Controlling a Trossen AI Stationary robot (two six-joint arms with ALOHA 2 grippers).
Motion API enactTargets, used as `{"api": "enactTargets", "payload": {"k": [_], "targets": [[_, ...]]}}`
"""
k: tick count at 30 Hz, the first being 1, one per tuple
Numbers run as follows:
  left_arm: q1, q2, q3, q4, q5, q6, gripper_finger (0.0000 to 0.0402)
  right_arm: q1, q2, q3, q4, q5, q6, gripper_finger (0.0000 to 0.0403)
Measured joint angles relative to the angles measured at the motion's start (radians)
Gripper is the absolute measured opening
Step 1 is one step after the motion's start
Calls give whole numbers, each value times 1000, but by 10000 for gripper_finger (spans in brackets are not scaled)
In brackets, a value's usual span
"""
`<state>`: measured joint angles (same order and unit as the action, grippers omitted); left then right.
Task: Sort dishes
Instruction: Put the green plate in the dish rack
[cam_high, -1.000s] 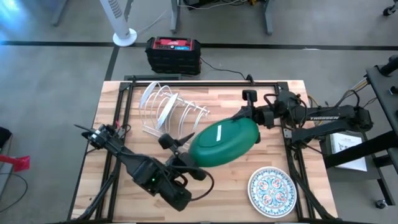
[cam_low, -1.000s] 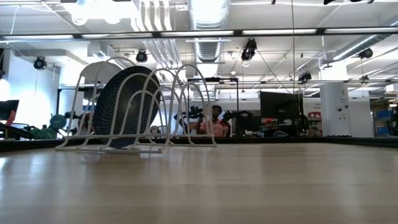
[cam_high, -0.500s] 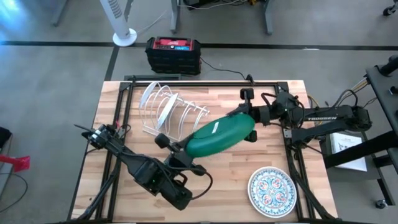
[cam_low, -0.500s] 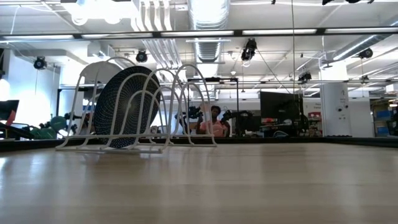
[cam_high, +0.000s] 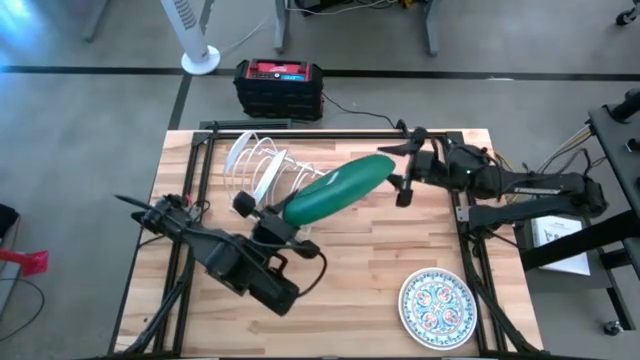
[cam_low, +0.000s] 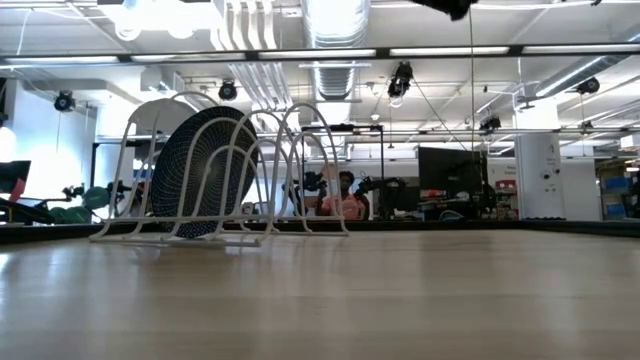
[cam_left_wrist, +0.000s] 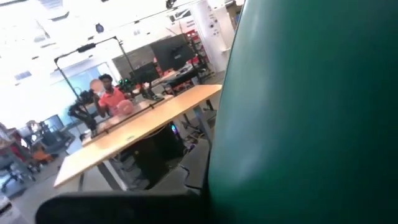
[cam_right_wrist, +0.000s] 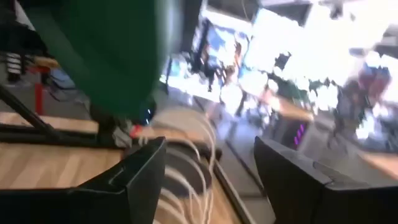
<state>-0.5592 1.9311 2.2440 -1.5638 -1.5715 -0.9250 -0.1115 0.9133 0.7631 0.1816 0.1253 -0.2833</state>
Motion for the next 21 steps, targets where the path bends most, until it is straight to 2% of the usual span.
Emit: {"api": "enactTargets", "payload": {"k": [7, 10, 14, 21], "targets": [[34, -115, -42, -6, -1, 41, 30, -1, -134, 0, -219, 9, 129, 231], [77, -182, -84, -6, 31, 34, 30, 2, -171, 0, -274, 5, 170, 227], [166, -311, -180, -7, 142, -22, 30, 2, -198, -4, -316, 4, 206, 227], [357, -564, -431, -8, 353, -174, 30, 3, -182, -17, -336, -1, 242, 225]]}}
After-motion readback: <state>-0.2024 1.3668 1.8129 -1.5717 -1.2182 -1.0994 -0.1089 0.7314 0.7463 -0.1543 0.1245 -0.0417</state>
